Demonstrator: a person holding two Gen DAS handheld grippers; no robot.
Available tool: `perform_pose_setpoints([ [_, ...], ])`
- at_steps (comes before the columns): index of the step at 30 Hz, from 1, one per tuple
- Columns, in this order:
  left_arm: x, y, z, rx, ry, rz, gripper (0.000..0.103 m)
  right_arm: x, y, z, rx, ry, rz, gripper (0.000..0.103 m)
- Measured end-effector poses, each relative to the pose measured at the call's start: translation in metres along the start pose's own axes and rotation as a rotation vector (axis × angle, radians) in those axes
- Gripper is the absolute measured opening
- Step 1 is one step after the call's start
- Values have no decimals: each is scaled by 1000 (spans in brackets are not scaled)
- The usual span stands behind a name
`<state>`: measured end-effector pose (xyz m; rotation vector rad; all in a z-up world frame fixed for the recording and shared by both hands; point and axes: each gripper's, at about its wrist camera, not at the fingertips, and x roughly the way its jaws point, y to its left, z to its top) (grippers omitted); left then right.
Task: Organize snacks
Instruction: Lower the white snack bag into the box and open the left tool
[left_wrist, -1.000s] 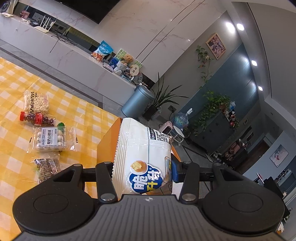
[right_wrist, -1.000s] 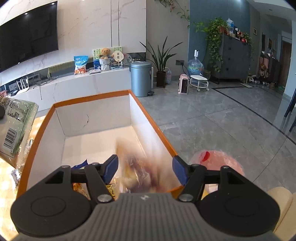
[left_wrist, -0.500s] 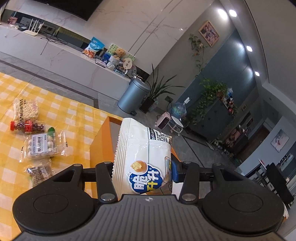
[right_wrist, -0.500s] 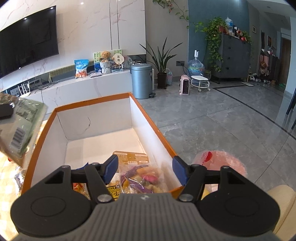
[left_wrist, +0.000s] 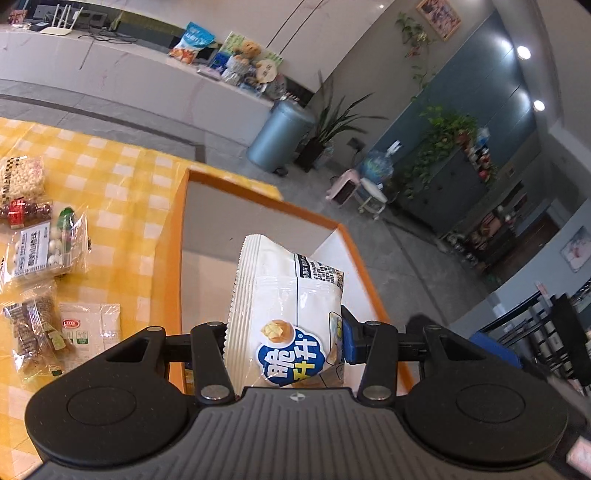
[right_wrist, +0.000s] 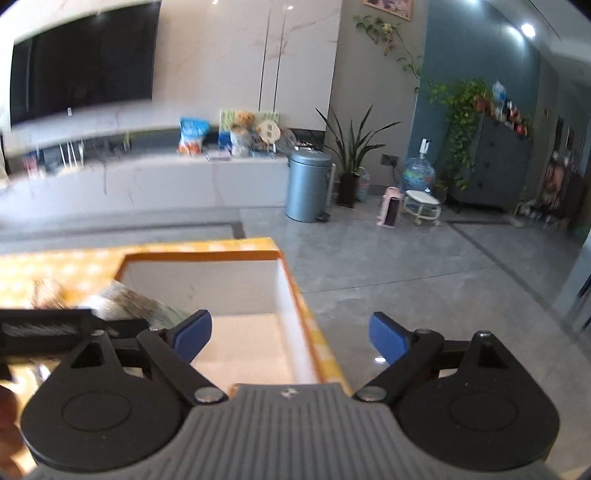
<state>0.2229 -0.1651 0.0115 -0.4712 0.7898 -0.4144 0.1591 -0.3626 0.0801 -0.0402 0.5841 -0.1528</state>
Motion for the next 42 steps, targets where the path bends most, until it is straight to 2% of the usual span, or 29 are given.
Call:
perform_pose_setpoints([
  [3, 16, -3, -1, 17, 53, 72, 53, 9, -6, -21, 40, 30, 23, 90],
  [6, 21, -11, -1, 49, 19, 113, 52, 17, -18, -33, 93, 65, -3, 89],
  [8, 25, -15, 1, 31, 15, 119, 54, 17, -30, -35, 148, 55, -44, 89],
  [9, 26, -18, 2, 33, -11, 147, 53, 17, -35, -34, 183, 45, -53, 89],
  [11, 31, -21, 4, 27, -25, 158, 52, 15, -46, -36, 249, 19, -61, 89],
  [13, 35, -22, 6, -26, -23, 140, 52, 15, -51, -39, 287, 3, -71, 89],
  [15, 39, -18, 5, -84, -10, 76, 53, 15, -53, -41, 301, -6, -79, 89],
  [17, 45, -16, 2, -116, -5, 76, 55, 17, -54, -42, 303, -3, -80, 89],
  [19, 49, -13, -1, -126, -5, 124, 72, 18, -56, -43, 299, 0, -78, 89],
  [20, 52, -12, -1, -131, -4, 132, 78, 18, -55, -44, 298, 3, -77, 89],
  [21, 52, -8, -1, -139, 3, 101, 80, 18, -55, -45, 298, 4, -76, 89],
  [22, 53, -7, 2, -155, 27, 68, 88, 17, -56, -45, 299, 4, -77, 89],
  [27, 34, 2, 10, -212, 87, -10, 89, 19, -58, -44, 298, -1, -82, 89],
  [30, 11, 2, 15, -192, 65, -21, 89, 19, -57, -46, 294, 3, -81, 89],
  [34, -26, -12, 21, -57, -51, 114, 90, 17, -57, -46, 297, -9, -55, 86],
  [36, -43, -18, 22, 4, -108, 175, 90, 15, -56, -46, 295, -23, -30, 76],
  [42, -69, -20, 26, 78, -165, 283, 90, 14, -47, -45, 254, -34, 6, 71],
])
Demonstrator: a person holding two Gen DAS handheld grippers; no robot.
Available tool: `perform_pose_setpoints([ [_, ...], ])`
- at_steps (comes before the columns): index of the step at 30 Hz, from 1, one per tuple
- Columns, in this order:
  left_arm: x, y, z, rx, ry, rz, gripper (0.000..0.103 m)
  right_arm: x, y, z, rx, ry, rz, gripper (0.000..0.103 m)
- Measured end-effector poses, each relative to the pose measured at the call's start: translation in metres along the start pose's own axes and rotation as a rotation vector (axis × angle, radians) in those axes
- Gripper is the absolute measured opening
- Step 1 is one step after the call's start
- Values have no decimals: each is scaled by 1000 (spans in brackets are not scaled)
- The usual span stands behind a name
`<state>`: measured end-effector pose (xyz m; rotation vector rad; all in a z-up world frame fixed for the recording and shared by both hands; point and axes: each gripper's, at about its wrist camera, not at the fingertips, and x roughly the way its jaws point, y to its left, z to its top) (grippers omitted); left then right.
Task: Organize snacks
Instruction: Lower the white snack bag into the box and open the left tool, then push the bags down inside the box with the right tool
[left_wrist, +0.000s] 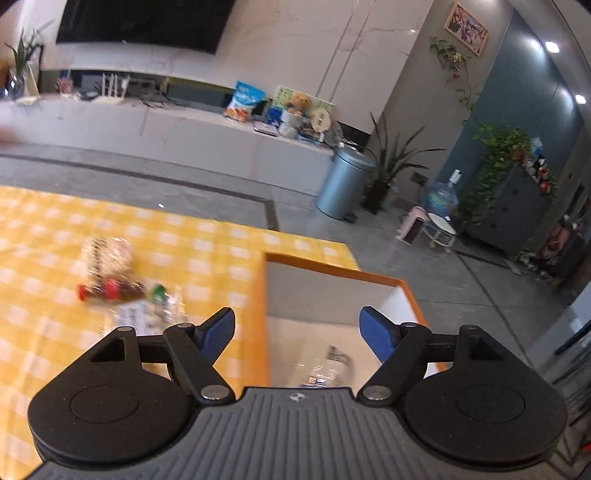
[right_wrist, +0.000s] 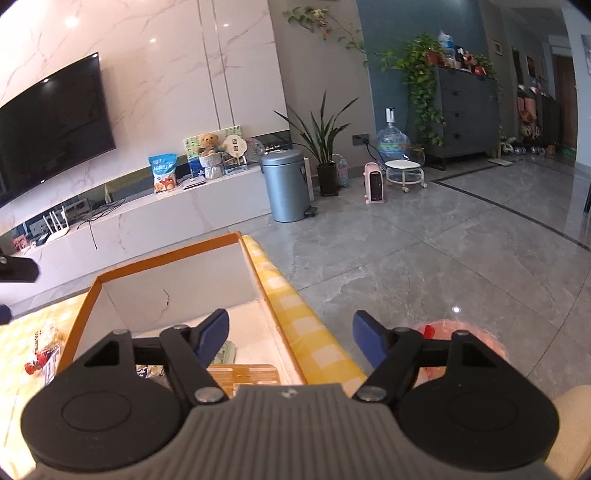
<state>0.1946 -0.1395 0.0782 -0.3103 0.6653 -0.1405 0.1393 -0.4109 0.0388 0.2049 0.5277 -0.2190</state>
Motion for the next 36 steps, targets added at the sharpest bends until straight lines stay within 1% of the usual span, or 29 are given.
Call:
perform_pose_setpoints([
  [4, -5, 7, 1, 16, -27, 52, 90, -3, 4, 1, -3, -14, 34, 69],
  [7, -7, 17, 4, 30, -29, 85, 90, -3, 11, 2, -19, -20, 55, 57],
  [9, -9, 23, 3, 41, -30, 103, 90, -1, 18, 4, -36, -10, 78, 37],
  [10, -10, 26, 3, 48, -31, 112, 90, 1, 22, 5, -46, 2, 100, 32],
  [11, -10, 27, 2, 56, -32, 123, 90, 3, 27, 6, -58, 17, 125, 21],
  [12, -10, 29, 1, 64, -32, 134, 90, 6, 32, 6, -72, 34, 154, 12],
  [14, -10, 33, -1, 84, -30, 155, 90, 16, 45, 10, -98, 80, 204, 8],
  [17, -12, 37, -7, 110, -34, 175, 90, 34, 64, 17, -146, 145, 226, 8],
  [20, -14, 38, -10, 135, -14, 185, 90, 53, 73, 25, -134, 221, 233, 7],
  [25, -22, 52, -23, 106, -4, 147, 90, 98, 86, 31, -132, 408, 287, 8],
  [27, -21, 59, -29, 93, 18, 141, 90, 114, 96, 24, -190, 484, 270, 8],
  [29, -18, 65, -34, 89, 42, 141, 90, 126, 106, 15, -270, 534, 241, 9],
  [31, -16, 69, -36, 89, 63, 152, 90, 136, 114, 4, -318, 598, 251, 9],
  [32, -16, 70, -37, 89, 67, 157, 90, 142, 117, -3, -364, 639, 236, 9],
  [33, -16, 72, -37, 89, 67, 157, 90, 145, 121, -9, -423, 655, 215, 7],
  [34, -17, 74, -36, 87, 63, 155, 90, 145, 122, -14, -463, 650, 205, 7],
  [36, -18, 77, -34, 78, 57, 155, 90, 144, 121, -14, -495, 669, 183, 7],
])
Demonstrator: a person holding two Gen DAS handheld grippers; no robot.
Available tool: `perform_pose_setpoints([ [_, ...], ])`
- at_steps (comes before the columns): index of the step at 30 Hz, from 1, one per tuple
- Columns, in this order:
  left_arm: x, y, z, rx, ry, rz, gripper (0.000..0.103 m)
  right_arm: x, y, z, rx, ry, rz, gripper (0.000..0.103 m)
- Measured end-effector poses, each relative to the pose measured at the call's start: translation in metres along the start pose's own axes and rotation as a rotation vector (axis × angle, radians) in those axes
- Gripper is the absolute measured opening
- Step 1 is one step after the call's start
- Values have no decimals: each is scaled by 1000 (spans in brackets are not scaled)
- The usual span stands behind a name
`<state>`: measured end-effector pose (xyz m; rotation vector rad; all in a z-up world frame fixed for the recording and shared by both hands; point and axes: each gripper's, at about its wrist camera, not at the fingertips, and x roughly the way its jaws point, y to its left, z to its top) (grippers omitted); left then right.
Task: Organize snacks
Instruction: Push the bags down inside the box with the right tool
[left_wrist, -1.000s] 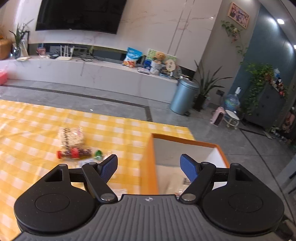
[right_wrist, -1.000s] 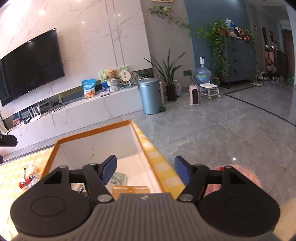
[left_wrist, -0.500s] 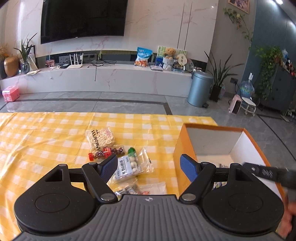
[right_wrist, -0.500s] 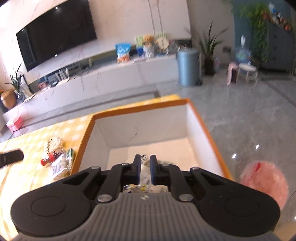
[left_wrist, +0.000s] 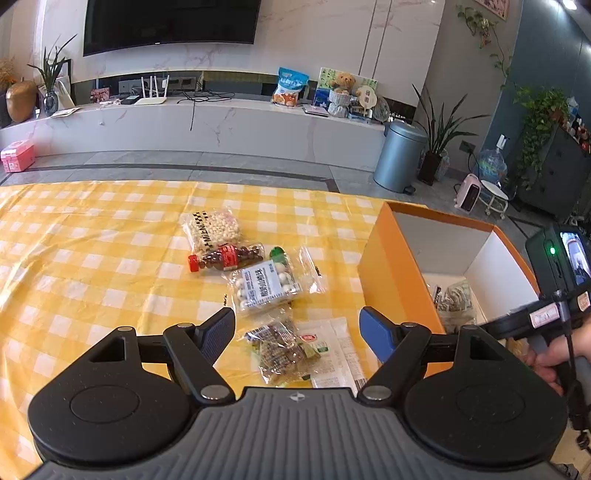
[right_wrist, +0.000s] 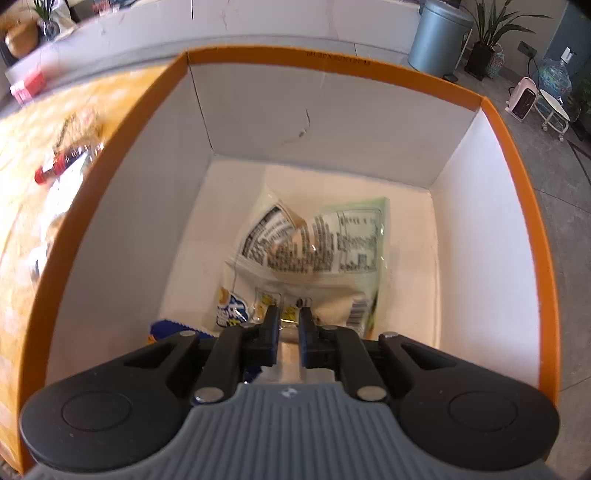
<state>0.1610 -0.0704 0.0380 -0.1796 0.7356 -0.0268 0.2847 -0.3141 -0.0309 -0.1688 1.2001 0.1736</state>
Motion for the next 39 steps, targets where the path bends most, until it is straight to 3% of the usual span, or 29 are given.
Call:
perform_pose_setpoints([
  [4, 2, 10, 0, -29, 6, -8, 90, -8, -2, 1, -67, 56, -44, 8],
  [9, 8, 11, -4, -23, 28, -5, 90, -39, -10, 19, -18, -57, 16, 9],
  [12, 11, 12, -7, -17, 39, -13, 90, -42, -17, 36, 22, -86, 53, 16],
  [16, 18, 15, -9, -19, 54, -11, 90, -15, -16, 52, 7, -32, -13, 20],
  [23, 29, 26, -14, -72, 109, -24, 90, 14, -13, 57, -12, -3, -15, 22],
  [39, -4, 37, -5, -80, 76, -29, 90, -11, 5, 21, -108, 59, -46, 22],
])
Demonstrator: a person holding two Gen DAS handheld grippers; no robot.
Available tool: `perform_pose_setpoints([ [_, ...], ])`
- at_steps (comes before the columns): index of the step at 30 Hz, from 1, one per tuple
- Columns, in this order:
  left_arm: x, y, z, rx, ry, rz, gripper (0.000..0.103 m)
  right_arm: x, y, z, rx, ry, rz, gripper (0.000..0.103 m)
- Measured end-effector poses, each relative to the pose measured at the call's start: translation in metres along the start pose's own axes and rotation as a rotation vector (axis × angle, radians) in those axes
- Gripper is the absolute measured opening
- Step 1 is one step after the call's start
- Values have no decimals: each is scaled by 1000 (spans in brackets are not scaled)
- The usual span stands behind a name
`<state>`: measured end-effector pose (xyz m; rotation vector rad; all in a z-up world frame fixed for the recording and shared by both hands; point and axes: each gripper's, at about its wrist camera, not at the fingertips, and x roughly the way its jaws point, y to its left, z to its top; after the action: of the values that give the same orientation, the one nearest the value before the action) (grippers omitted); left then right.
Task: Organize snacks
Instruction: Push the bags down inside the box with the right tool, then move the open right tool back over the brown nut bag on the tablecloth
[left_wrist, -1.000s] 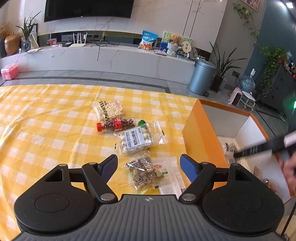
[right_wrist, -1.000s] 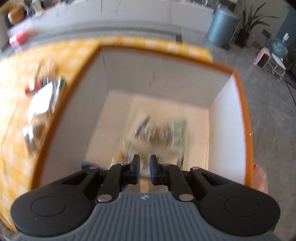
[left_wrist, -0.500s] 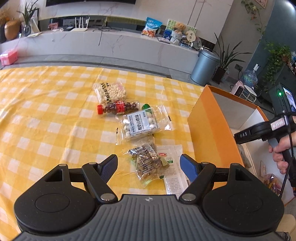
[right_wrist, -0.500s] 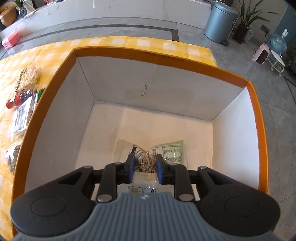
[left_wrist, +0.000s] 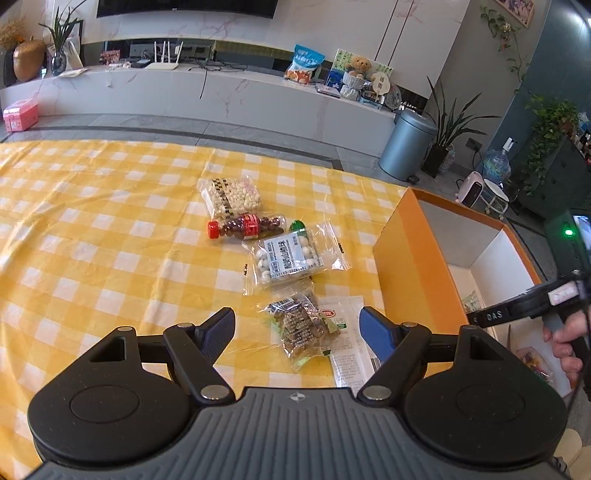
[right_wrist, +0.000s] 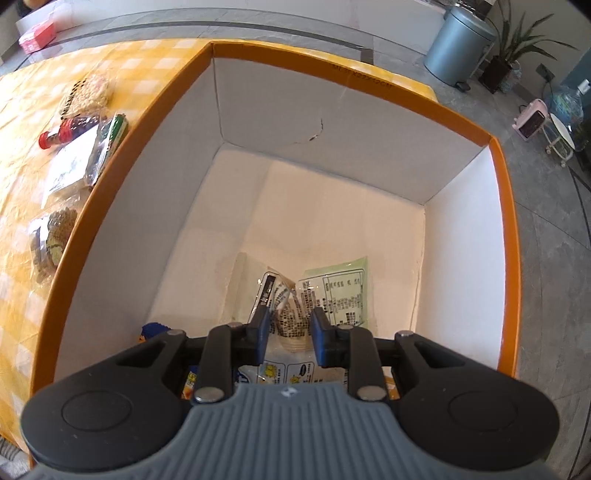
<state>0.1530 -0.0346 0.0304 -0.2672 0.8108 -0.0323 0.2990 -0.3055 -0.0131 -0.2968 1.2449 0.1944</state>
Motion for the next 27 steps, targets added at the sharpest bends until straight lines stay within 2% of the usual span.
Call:
perform_pose_setpoints([
  [2, -10, 1, 3, 12, -11, 16, 90, -1, 2, 1, 16, -10, -18, 22],
  [7, -41, 4, 11, 52, -69, 65, 90, -18, 17, 2, 43, -94, -85, 38],
  [8, -47, 4, 11, 64, -83, 71, 90, -22, 20, 2, 40, -111, -107, 48],
  [9, -54, 3, 12, 85, -96, 71, 90, -28, 24, 2, 34, -140, -139, 66],
  [11, -68, 4, 12, 128, -112, 65, 91, -44, 36, -1, 13, -220, -205, 86],
  [13, -80, 7, 10, 160, -137, 67, 94, -64, 43, -6, 12, -301, -240, 88],
  [17, -98, 14, 14, 166, -173, 115, 94, -108, 72, -28, -4, -435, -254, 95],
  [19, -104, 22, 16, 150, -190, 124, 94, -128, 93, -43, -8, -540, -220, 100],
  [21, -108, 30, 17, 145, -207, 131, 94, -142, 114, -55, 18, -617, -135, 100],
  [24, -105, 43, 18, 143, -219, 163, 94, -144, 142, -67, 84, -667, -14, 100],
  [27, -94, 58, 18, 125, -179, 168, 94, -131, 170, -70, 118, -713, 32, 100],
])
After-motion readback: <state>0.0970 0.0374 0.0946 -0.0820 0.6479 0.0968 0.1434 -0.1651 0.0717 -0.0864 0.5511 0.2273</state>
